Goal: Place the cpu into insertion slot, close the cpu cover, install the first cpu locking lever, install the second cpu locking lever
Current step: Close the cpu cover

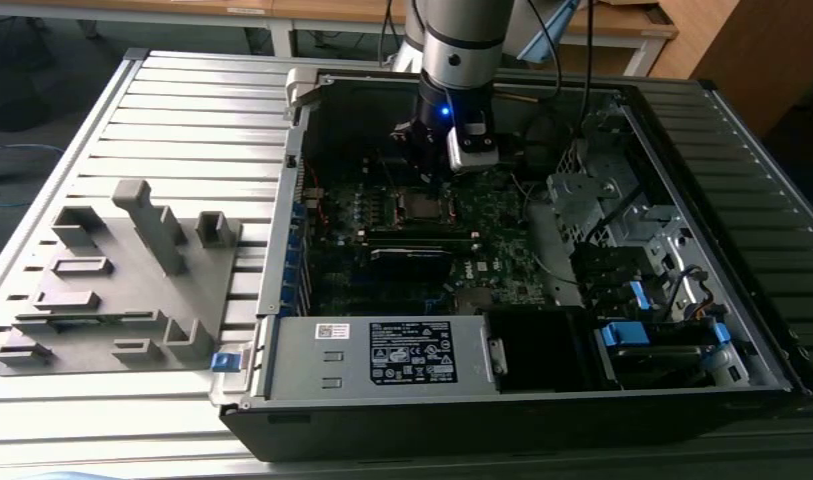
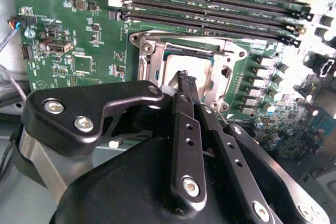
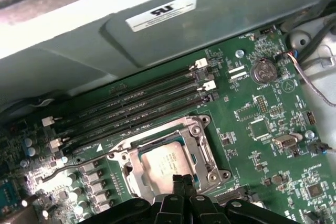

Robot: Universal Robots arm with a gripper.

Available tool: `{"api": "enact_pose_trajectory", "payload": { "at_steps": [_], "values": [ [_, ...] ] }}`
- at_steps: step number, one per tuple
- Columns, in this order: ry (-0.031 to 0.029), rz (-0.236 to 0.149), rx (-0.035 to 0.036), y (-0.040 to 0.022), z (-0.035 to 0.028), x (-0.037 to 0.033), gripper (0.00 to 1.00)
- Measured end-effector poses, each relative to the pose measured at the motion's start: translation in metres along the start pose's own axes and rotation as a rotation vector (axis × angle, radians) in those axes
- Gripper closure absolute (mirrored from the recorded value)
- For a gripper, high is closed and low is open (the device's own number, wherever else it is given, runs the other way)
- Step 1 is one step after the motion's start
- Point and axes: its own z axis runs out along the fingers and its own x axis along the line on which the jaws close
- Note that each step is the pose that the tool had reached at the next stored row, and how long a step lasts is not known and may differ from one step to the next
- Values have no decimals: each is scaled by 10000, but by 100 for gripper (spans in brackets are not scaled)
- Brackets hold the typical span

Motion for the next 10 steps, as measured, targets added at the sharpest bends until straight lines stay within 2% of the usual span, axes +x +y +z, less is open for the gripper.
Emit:
{"api": "enact_pose_trajectory", "payload": {
  "at_steps": [10],
  "values": [
    [-51,-1383,-39,0,11,0,89]
  ]
}}
